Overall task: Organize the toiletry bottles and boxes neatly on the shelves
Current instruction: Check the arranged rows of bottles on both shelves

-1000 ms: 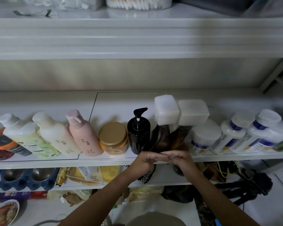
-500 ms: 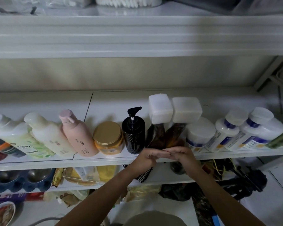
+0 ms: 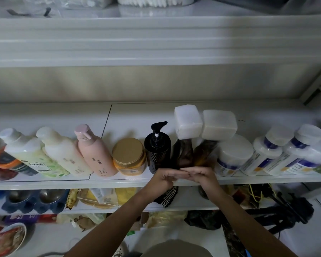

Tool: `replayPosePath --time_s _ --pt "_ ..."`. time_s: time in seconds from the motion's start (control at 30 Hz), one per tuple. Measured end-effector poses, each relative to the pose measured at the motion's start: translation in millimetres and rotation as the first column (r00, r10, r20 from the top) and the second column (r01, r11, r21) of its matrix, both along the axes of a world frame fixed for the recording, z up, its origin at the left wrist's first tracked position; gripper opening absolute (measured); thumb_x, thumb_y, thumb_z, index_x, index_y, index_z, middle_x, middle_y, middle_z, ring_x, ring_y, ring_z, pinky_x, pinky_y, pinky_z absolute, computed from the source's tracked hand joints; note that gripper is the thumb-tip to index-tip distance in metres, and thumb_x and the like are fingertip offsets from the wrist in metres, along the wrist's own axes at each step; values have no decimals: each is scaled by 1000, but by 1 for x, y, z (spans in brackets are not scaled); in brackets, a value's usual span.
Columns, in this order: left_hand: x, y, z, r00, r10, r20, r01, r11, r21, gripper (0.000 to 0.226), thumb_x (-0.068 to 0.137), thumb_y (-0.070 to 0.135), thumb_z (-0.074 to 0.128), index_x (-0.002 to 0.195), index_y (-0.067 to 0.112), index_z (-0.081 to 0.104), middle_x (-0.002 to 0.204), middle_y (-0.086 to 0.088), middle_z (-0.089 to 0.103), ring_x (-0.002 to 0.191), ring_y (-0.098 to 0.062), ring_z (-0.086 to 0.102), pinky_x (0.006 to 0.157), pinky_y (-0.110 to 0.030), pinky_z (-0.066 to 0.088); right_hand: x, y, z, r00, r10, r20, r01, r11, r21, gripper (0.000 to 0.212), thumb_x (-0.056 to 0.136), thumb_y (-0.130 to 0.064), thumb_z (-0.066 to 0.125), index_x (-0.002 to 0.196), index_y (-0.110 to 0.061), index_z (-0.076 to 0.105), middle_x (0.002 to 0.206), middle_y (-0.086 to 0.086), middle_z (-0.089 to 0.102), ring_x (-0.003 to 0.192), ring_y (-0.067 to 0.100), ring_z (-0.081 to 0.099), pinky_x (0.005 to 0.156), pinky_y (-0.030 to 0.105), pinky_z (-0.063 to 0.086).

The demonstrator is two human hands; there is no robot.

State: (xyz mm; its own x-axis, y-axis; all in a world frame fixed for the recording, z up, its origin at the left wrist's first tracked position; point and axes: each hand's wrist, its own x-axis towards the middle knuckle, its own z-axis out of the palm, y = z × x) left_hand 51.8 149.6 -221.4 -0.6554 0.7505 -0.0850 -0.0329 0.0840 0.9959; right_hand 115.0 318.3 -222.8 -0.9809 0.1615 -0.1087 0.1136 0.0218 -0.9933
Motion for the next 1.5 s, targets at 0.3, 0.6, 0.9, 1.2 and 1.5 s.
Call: replayPosePath --time_s 0.3,0.6,0.9,1.2,1.5 --pt "5 14 -2 996 -93 18 92 995 39 69 57 -28 31 119 -13 58 122 -18 60 117 -12 59 99 -22 44 8 21 -5 997 -28 73 29 999 -12 35 87 13 46 97 -10 71 84 -2 75 85 14 71 73 19 53" --pt "4 39 -7 993 -112 -41 115 992 56 68 54 -21 33 115 -13 61 120 -20 62 117 -16 59 101 -25 44 12 39 -1 992 -108 63 105 993 53 36 84 14 47 85 -8 76 82 8 75 78 18 71 68 19 53" --pt "-2 41 -18 986 -162 -38 165 983 84 63 64 -30 35 119 -11 58 123 -24 58 118 -22 57 105 -37 42 13 35 -2 992 -128 4 128 989 68 70 86 18 41 63 -38 75 69 -13 72 71 1 69 66 12 51" --pt "-3 59 -24 975 -220 -34 223 967 126 55 72 -9 38 116 8 65 118 6 67 114 -14 60 101 -33 45 30 45 -5 977 -211 -38 212 976 51 31 88 14 47 106 -1 65 80 -8 74 81 9 70 74 20 53" --pt "24 99 -25 983 -165 -80 177 970 165 66 59 -23 37 116 -5 65 118 -14 66 117 -26 60 102 -32 44 54 89 -1 987 -80 -138 88 995 51 60 77 -41 68 113 5 57 101 3 71 93 14 68 84 25 53"
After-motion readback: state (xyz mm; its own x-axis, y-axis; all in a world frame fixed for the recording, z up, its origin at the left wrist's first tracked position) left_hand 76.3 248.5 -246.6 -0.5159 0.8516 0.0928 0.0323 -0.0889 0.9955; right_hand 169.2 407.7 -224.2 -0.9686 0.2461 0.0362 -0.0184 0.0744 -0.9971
